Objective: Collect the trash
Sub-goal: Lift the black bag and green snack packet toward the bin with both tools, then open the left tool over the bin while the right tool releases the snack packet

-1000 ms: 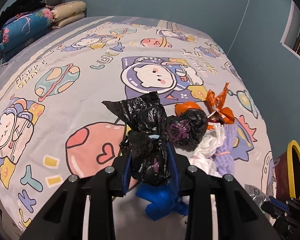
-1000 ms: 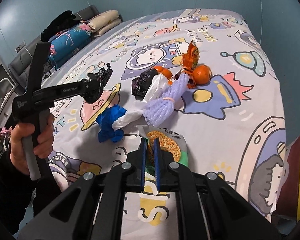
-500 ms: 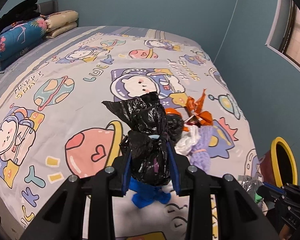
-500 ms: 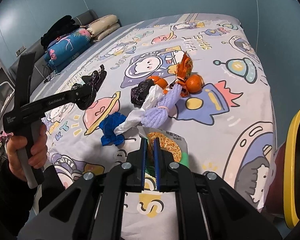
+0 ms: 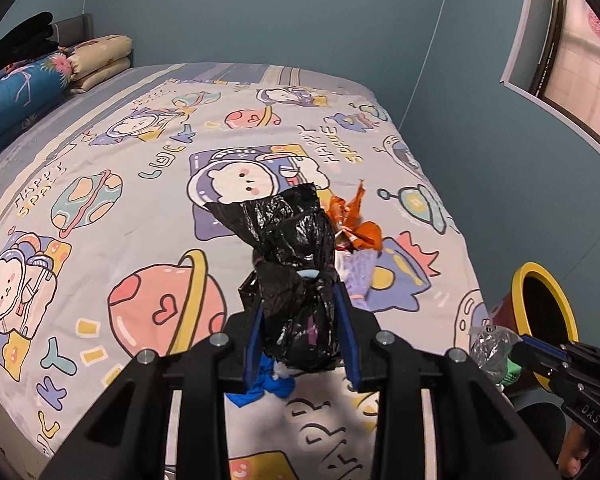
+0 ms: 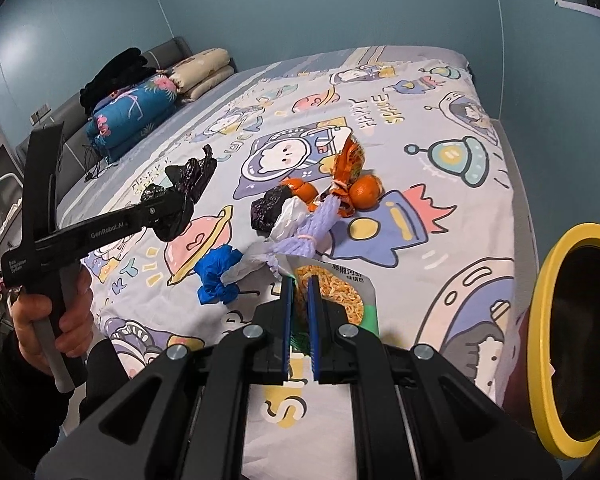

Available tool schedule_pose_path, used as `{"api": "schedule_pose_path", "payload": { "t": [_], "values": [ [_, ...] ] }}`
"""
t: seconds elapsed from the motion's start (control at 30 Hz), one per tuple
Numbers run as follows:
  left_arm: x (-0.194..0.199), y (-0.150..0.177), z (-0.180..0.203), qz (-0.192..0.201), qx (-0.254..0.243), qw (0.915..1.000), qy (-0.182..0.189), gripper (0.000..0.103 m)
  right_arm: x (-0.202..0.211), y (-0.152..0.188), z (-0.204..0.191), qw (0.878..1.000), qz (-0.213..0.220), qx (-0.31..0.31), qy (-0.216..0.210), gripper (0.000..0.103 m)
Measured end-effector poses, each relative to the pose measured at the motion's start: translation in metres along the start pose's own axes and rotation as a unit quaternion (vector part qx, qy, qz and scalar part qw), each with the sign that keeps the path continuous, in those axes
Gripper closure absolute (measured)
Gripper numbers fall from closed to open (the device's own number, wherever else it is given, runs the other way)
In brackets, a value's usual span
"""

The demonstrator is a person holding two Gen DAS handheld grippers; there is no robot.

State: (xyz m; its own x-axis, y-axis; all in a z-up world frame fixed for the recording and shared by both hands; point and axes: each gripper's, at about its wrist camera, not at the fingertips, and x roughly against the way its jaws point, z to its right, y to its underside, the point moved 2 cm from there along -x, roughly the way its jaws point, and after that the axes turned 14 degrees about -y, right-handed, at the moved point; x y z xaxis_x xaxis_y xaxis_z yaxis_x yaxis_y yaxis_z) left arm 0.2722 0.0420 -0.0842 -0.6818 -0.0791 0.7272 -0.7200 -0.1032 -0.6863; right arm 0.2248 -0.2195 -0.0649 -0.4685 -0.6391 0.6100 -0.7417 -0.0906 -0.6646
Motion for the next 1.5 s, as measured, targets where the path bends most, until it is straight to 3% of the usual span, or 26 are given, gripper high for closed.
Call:
{"api": "schedule_pose_path", "payload": {
  "t": [0.97,1.5],
  "values": [
    [0.025,-0.003,0.104,0.012,-0.067,0.9955,0.066,0.072,0.067,-0.007,0.057,0.997,0.056,-0.036,0.034,0.096],
    [0.032,0.002,0.193,0.012,-0.129,0.9852,0.112,0.072,0.129,-0.001,0.123,0.987,0.106,-0.083,0.084,0.096]
  ]
}}
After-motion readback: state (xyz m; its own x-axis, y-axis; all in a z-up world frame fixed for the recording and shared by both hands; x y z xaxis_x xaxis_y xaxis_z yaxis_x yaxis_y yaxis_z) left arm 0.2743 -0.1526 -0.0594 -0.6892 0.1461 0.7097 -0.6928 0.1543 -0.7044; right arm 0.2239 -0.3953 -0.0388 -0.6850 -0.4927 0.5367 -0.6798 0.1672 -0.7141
